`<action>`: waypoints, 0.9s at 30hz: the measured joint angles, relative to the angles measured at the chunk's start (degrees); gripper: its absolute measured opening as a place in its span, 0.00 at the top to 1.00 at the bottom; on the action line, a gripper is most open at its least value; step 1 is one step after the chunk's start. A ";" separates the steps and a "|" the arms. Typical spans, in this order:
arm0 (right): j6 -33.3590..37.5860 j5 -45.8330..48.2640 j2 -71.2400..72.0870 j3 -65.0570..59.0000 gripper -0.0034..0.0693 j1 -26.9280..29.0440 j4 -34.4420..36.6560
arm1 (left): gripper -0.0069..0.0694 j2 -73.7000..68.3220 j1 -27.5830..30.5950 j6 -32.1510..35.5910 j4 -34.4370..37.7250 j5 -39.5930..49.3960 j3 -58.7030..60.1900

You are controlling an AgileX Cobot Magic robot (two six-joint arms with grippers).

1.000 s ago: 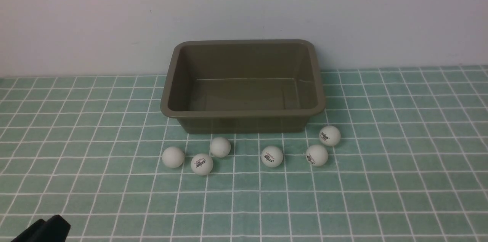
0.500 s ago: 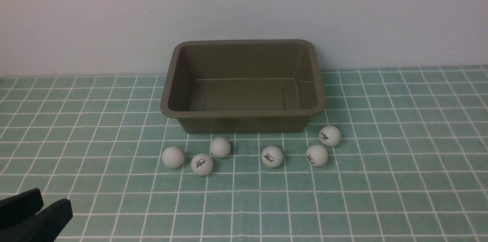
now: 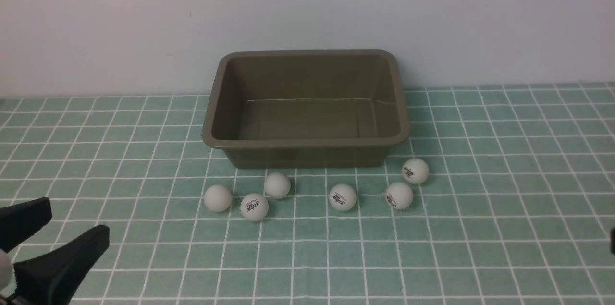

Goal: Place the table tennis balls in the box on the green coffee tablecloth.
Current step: 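Reach for and grasp a ping pong ball on the table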

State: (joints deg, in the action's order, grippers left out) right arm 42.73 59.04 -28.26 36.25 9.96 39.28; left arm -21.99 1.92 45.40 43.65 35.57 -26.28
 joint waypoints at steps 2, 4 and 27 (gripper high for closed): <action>3.76 -2.89 -8.32 0.00 0.46 0.00 1.71 | 0.31 0.00 -0.05 0.00 0.87 0.00 0.00; 8.56 -5.74 -16.33 0.60 0.46 0.00 4.99 | 0.31 0.00 -0.05 0.00 1.31 0.00 0.00; 15.47 -6.52 -74.77 37.02 0.39 -13.87 4.79 | 0.31 0.00 -0.05 -0.17 2.19 0.16 0.00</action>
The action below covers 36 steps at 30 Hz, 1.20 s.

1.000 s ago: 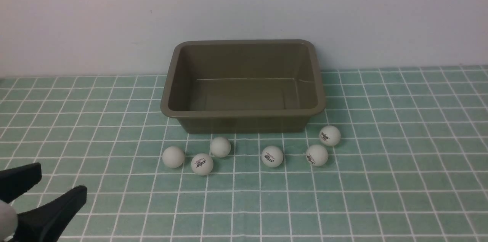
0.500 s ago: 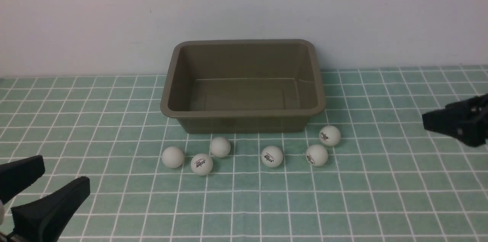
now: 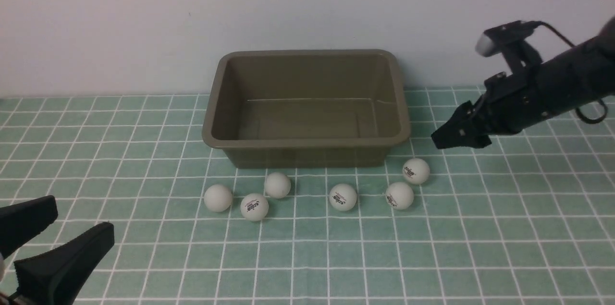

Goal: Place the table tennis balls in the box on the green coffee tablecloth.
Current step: 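Reach for and grasp a ping pong ball on the table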

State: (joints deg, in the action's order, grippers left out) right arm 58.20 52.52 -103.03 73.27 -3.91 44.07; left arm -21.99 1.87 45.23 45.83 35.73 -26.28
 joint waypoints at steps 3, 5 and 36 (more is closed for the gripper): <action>-2.12 -2.26 -1.99 1.93 0.39 -3.44 -2.11 | 0.31 0.00 0.00 -0.40 0.00 0.00 0.00; -3.68 -3.15 -2.68 2.61 0.39 -4.58 -3.43 | 0.31 0.00 0.00 -0.72 0.00 0.00 0.00; -14.49 -9.34 -14.65 6.98 0.39 -8.96 -11.95 | 0.31 -0.03 0.00 -2.23 0.00 1.60 0.00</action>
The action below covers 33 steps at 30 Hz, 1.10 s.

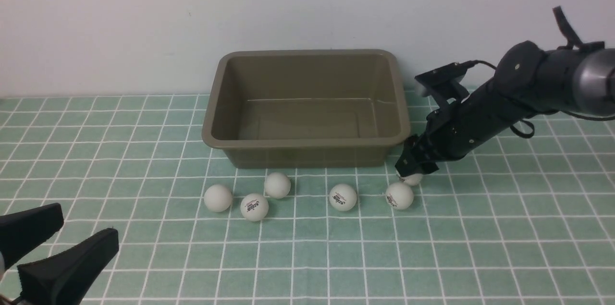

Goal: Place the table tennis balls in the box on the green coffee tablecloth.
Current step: 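Reach for and grasp a ping pong ball on the table, then release the ping pong ball into the bin and lift the gripper away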

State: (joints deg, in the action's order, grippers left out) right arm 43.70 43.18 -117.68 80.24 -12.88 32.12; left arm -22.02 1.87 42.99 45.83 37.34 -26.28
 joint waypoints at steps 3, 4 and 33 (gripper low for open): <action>0.00 -0.49 -1.14 0.00 0.39 0.00 0.00 | 0.31 0.00 0.00 0.00 0.00 0.00 0.00; -0.05 -0.60 -1.65 0.00 0.39 0.00 0.00 | 0.31 0.00 0.00 0.00 0.00 0.00 0.00; -0.94 4.92 7.88 9.09 0.46 4.25 5.80 | 0.31 0.00 0.00 0.00 0.00 1.66 0.00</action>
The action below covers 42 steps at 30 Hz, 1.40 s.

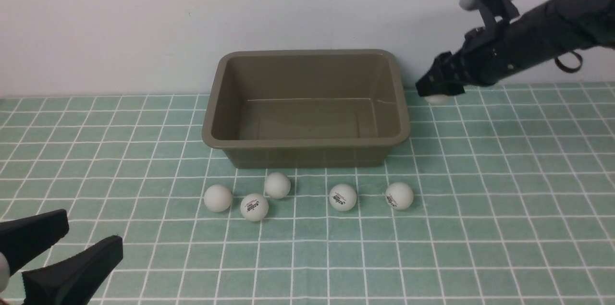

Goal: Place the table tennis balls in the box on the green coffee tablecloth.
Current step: 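Release the ping pong ball into the bin and lift the gripper away, then reach for and grasp a ping pong ball on the table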

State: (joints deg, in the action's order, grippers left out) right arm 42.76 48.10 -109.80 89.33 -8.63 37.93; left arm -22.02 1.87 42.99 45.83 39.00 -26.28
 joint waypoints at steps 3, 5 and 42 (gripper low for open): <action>5.69 1.30 -2.84 3.96 0.46 -3.01 6.35 | 0.31 0.00 0.00 0.00 0.00 0.06 0.00; 6.66 1.30 -4.50 5.12 0.46 -4.18 6.85 | 0.31 0.00 0.00 0.00 0.00 0.06 0.00; -13.81 23.78 11.55 17.55 0.72 2.01 -10.21 | 0.31 0.00 0.00 0.39 -0.10 1.50 0.00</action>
State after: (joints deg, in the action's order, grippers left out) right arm 28.96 71.89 -98.25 106.88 -6.62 27.72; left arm -22.02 1.87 43.38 45.74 40.50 -26.28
